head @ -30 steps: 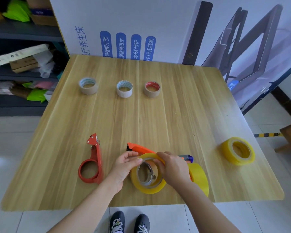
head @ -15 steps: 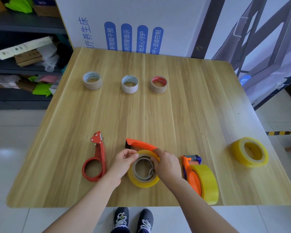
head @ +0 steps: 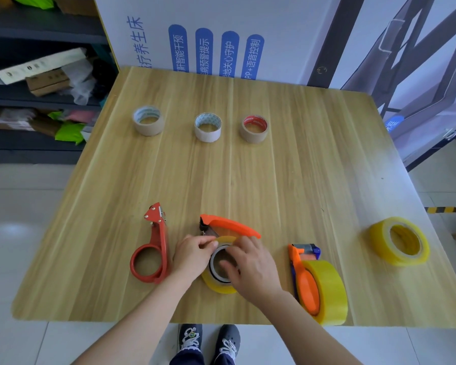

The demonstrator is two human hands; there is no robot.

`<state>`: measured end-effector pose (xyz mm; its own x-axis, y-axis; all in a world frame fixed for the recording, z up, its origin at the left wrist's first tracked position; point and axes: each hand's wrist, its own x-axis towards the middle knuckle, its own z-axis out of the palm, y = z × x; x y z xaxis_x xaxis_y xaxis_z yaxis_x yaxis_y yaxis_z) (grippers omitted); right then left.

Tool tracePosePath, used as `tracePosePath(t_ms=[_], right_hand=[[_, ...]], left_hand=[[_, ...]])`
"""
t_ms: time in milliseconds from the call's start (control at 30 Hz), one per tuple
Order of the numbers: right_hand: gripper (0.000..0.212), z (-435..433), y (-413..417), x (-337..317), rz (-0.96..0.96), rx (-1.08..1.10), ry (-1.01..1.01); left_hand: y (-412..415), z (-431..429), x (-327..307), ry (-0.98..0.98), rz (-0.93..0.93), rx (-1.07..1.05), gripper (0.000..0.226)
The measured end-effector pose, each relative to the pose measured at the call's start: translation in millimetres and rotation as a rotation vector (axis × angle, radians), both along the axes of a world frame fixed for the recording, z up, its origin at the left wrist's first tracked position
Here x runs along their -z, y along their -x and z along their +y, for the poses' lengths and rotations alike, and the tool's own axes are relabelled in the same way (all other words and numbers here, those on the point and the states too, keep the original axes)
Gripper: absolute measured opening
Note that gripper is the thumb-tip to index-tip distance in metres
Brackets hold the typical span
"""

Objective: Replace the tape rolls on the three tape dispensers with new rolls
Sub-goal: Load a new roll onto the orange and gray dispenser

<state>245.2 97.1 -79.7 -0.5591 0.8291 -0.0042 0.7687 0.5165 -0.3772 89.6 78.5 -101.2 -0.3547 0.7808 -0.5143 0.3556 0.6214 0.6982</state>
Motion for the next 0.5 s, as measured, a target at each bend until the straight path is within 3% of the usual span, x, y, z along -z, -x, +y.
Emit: tracePosePath(t_ms=[167,300,400,500], right_hand=[[0.044,-8.5,8.4,-10.0,-0.182,-0.231,-0.076],[0.048,-15.7,15.3,-14.4,-0.43,-0.334,0.038],[0.026,-15.2,15.7,-14.8,-0.304,-0.254,0.061],[0.034,-7.8,19.6,-28.3,-0.055,-0.153,0.19]], left_hand=[[1.5,-1.3,-0.2,0.022,-0.07,0.014,0.028],[0.6,-2.7,-6.9,0.056,-0.121,0.009,0.032],[2.0,-3.8,-17.0,0.025,-0.201,-0.076,0.034],[7.7,-5.1,-30.5,-0.093,-0.254,-0.257,0.03]])
